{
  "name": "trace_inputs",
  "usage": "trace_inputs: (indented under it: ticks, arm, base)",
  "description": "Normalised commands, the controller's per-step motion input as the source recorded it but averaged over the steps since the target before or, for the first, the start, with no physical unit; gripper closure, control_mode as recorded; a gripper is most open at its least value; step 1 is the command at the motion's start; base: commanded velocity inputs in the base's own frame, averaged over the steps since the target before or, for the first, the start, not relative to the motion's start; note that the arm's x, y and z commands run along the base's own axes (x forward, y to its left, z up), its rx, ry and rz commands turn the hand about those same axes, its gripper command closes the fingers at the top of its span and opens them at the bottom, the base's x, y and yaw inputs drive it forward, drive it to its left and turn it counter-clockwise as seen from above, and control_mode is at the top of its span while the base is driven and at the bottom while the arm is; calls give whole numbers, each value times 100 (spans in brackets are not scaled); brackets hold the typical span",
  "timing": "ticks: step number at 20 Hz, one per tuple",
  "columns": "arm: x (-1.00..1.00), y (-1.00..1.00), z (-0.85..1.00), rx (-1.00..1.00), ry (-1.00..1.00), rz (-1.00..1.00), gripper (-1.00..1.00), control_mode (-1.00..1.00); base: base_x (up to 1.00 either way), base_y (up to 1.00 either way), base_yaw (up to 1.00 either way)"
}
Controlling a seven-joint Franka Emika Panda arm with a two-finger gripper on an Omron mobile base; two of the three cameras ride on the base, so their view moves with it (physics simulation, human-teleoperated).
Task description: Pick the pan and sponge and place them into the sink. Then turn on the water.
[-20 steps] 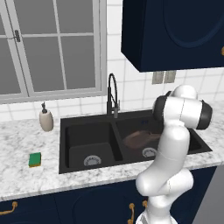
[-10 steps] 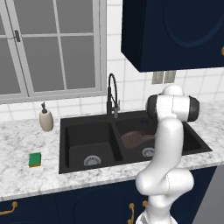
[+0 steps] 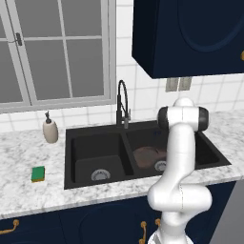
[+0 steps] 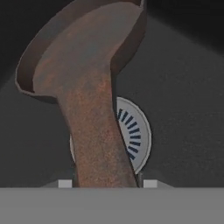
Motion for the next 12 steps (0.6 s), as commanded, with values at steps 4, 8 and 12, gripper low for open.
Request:
trace_inputs:
  ticks: [4, 8, 12]
  arm:
    - [21, 20, -71, -4, 0, 0, 100, -100]
    - [26, 29, -70, -7, 0, 0, 100, -100]
    - [6, 41, -33, -8, -5, 0, 100, -100]
  base:
    - [0, 0, 0]
    - [0, 0, 0]
    - [0, 0, 0]
